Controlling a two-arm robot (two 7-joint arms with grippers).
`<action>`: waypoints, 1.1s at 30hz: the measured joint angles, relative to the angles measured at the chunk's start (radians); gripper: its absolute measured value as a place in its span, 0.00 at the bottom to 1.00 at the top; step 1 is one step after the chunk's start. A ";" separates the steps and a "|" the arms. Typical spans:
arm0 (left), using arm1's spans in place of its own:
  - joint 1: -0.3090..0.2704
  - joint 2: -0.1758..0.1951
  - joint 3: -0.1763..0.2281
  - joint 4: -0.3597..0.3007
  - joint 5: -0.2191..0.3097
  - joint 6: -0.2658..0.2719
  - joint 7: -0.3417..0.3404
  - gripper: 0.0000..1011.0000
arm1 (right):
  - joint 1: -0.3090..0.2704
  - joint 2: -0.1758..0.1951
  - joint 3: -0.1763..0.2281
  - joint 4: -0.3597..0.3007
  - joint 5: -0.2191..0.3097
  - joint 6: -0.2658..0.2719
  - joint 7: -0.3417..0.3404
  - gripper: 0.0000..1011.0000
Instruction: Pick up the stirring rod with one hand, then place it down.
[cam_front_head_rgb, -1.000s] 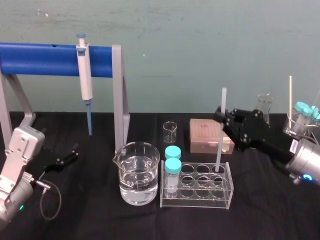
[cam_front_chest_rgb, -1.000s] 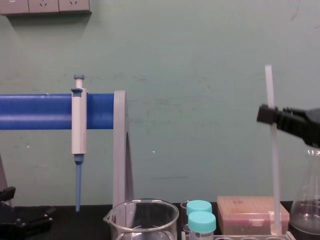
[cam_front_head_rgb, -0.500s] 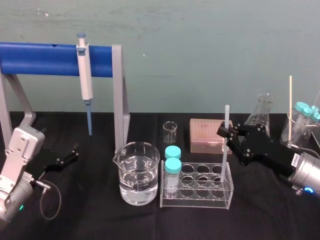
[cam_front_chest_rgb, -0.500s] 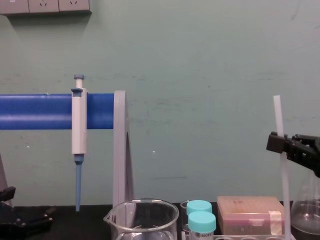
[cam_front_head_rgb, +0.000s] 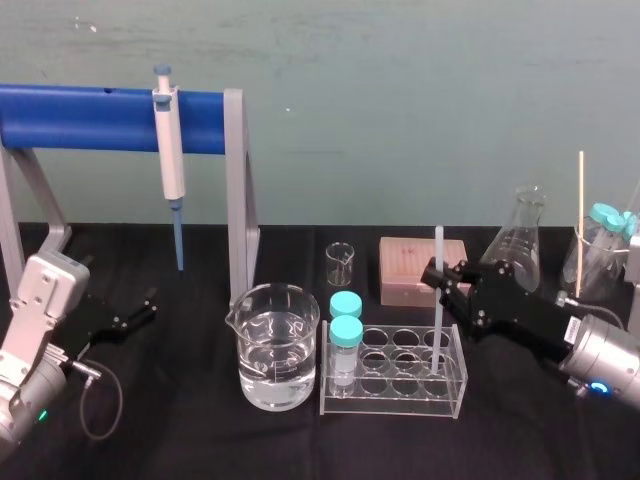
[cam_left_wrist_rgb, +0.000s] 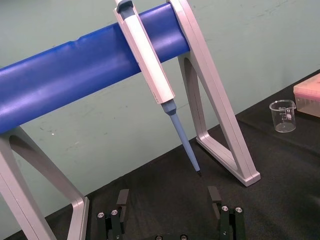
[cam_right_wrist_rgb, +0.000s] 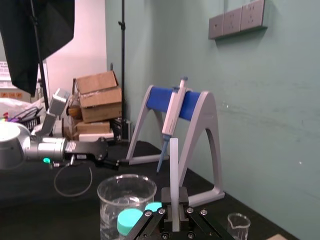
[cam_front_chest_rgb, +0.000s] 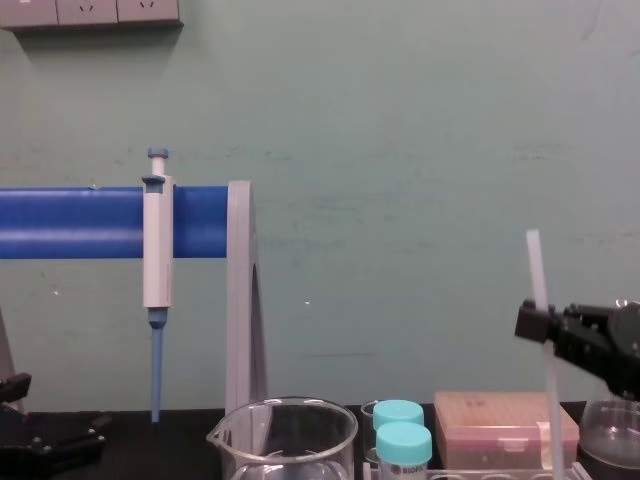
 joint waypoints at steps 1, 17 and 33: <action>0.000 0.000 0.000 0.000 0.000 0.000 0.000 0.99 | 0.001 -0.001 -0.002 0.005 -0.004 -0.001 0.000 0.07; 0.000 0.000 0.000 0.000 0.000 0.000 0.000 0.99 | 0.011 -0.030 -0.025 0.084 -0.042 0.017 -0.016 0.07; 0.000 0.000 0.000 0.000 0.000 0.000 0.000 0.99 | 0.013 -0.034 -0.028 0.091 -0.055 0.022 -0.026 0.08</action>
